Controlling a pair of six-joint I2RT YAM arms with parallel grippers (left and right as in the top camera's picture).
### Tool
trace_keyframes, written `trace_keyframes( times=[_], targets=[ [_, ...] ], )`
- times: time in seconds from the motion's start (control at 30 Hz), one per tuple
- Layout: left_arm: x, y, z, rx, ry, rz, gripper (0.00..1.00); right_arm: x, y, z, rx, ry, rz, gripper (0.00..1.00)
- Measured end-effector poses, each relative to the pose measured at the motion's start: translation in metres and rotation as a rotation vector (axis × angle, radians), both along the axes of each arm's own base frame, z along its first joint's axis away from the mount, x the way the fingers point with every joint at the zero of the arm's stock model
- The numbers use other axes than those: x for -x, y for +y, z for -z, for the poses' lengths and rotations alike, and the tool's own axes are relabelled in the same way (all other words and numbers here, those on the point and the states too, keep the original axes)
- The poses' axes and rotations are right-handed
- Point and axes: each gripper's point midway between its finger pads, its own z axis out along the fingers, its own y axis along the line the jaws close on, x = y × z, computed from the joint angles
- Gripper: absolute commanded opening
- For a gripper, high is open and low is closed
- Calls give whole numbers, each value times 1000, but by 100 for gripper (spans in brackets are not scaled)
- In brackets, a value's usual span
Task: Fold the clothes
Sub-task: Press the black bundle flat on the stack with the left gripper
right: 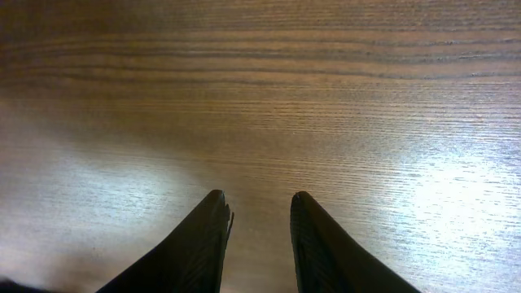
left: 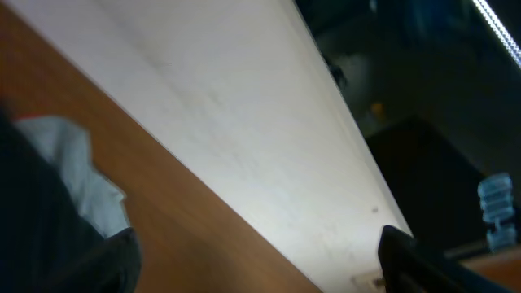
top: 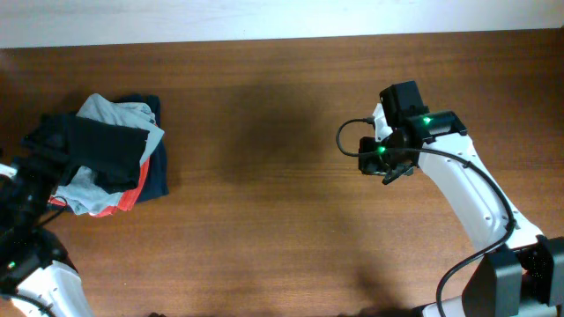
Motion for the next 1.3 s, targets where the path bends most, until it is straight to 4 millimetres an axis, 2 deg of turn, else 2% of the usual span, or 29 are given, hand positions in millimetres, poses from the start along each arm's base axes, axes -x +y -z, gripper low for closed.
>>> trace_keyframes(
  times=[0.03,0.17,0.2,0.3,0.37,0.4,0.47,0.5,0.57,0.6,0.67,0.7,0.77,0.8,0.9,0.97,1.03,1.1,1.3],
  targets=[
    [-1,-5,-1,-23,-2,21,83,-1,0,0,-1,-4,1,30],
    [-5,-15,4,-94,44,62,80,-3,1,-1,-2,-11,0,30],
    [-6,-16,10,-120,74,64,75,-3,0,-1,-2,-11,0,30],
    [-10,-16,28,-212,174,41,74,-3,1,-1,-2,-11,1,30],
    [-8,-16,38,-274,260,17,87,-3,0,-1,-2,-11,0,30],
    [-9,-16,40,-341,300,1,99,-2,0,-1,-2,-9,0,30],
    [-13,-14,33,-480,353,-35,99,-2,0,0,-2,-8,0,30],
    [-15,-12,23,-564,362,-62,98,-2,0,-1,-2,-9,0,30],
    [-20,-6,2,-700,361,-116,55,-2,0,-1,-2,-8,1,30],
    [-22,-2,-7,-754,361,-145,43,-2,0,0,-2,-8,1,30],
    [-26,11,-15,-825,379,-200,31,-2,0,0,-2,-8,0,30],
    [-28,18,-13,-846,400,-216,25,-1,0,0,-2,-5,1,30],
    [-36,31,3,-880,456,-224,14,0,0,0,-1,0,1,30],
    [-43,38,18,-896,496,-216,11,1,0,0,0,4,1,30],
    [-65,54,70,-921,612,-158,0,3,0,1,1,11,0,30],
    [-72,62,109,-923,701,-113,1,3,0,1,2,14,1,30],
    [-70,71,146,-906,811,-100,1,4,-1,1,2,19,1,30],
    [-62,79,167,-882,894,-105,1,5,-1,1,3,22,1,30],
    [-45,103,206,-820,1045,-154,1,4,-1,1,2,19,1,30]
  ],
)
